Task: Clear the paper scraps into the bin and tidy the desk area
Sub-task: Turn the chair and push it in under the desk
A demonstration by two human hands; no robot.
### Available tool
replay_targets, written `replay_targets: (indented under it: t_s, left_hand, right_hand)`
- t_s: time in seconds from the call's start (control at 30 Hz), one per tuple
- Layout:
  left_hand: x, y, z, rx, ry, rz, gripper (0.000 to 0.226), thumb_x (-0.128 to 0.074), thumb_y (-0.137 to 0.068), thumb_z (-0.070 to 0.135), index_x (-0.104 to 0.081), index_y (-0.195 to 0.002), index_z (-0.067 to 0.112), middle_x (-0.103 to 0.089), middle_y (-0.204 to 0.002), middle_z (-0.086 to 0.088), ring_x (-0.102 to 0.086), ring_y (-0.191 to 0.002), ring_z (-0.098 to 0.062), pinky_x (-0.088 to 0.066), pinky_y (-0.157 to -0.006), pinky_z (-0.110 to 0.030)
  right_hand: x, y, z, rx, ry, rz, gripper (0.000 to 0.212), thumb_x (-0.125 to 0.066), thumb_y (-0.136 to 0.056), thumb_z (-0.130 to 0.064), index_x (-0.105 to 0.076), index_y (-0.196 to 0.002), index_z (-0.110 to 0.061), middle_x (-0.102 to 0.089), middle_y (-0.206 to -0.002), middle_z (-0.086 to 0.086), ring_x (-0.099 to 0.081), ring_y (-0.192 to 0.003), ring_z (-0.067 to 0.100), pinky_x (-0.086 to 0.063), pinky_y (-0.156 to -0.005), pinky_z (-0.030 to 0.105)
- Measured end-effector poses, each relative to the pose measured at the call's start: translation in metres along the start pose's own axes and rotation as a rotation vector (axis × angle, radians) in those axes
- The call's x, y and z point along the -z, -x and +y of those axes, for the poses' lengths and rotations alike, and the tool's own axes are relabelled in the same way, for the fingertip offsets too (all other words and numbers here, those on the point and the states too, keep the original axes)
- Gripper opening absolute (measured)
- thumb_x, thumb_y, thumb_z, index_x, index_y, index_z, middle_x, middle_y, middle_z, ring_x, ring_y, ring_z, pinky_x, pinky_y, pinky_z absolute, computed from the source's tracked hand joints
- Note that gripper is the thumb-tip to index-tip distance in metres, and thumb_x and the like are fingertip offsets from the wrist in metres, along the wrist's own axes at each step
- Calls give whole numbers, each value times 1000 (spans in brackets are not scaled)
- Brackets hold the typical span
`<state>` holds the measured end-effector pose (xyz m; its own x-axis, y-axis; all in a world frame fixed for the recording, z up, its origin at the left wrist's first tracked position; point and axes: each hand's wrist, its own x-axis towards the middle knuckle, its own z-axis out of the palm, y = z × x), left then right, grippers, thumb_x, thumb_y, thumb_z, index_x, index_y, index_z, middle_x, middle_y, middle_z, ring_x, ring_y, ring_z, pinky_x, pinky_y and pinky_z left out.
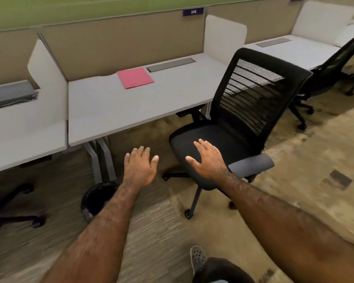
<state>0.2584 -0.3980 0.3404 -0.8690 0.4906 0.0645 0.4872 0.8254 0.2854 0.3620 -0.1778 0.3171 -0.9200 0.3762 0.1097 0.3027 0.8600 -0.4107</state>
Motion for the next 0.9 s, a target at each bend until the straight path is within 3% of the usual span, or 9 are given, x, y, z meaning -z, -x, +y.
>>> replay_targets:
  t_s: [0.47,0.9]
  left_hand:
    - [-14,-56,128,-202,54,38,55,-33,-99,43,-29,-148,18,-26,-157,-5,-16,-146,-23,-7,-119,-44]
    - [-76,-214,351,-348,71,42,58,-40,-95,44,-33,-146,18,-30,-155,-6,-20,-144,-23,-9,-118,-45]
  right_hand:
    - [87,-27,97,-102,16,237,72,-38,-89,-64,-32,-147,-21,-28,-157,4,-18,-146,21,-14,-118,45]
    - [224,-144,326,-238,15,392,68,-45,-91,-57,-36,-145,-18,-30,-156,7,-22,-144,22,-20,-117,48]
